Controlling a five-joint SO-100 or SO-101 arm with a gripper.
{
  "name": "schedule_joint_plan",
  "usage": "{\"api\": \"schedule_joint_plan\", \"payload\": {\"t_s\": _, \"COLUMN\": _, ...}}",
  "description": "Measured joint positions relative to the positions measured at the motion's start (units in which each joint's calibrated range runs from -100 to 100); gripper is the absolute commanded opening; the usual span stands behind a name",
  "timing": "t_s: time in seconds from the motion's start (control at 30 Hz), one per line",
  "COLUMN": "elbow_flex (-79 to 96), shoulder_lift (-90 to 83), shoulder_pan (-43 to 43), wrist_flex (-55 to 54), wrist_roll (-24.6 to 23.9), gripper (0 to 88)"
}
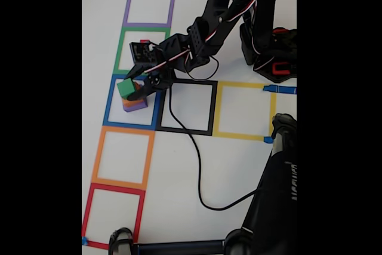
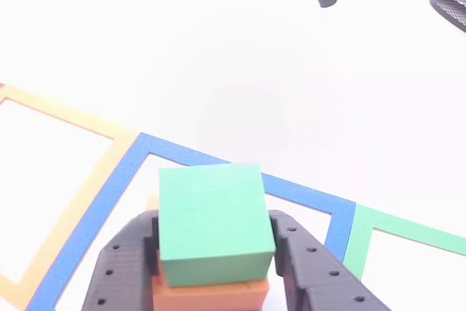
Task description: Tower of hanoi
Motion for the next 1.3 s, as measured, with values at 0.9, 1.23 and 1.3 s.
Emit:
{"api": "schedule_joint_plan", "payload": {"t_s": 0.9, "elbow_flex": 0.44, "shoulder_lift": -15.7, "shoulder_pan": 0.12, "wrist_flex": 9.03, "wrist_roll": 0.36, "gripper": 3.2}}
{"api": "schedule_joint_plan", "payload": {"t_s": 1.23, "elbow_flex": -1.06, "shoulder_lift": -40.19, "shoulder_pan": 5.97, "wrist_flex": 42.56, "wrist_roll": 0.36, "gripper": 1.0}}
{"api": "schedule_joint_plan", "payload": {"t_s": 1.3, "elbow_flex": -4.25, "shoulder_lift": -45.76, "shoulder_pan": 8.19, "wrist_flex": 53.04, "wrist_roll": 0.36, "gripper": 1.0}}
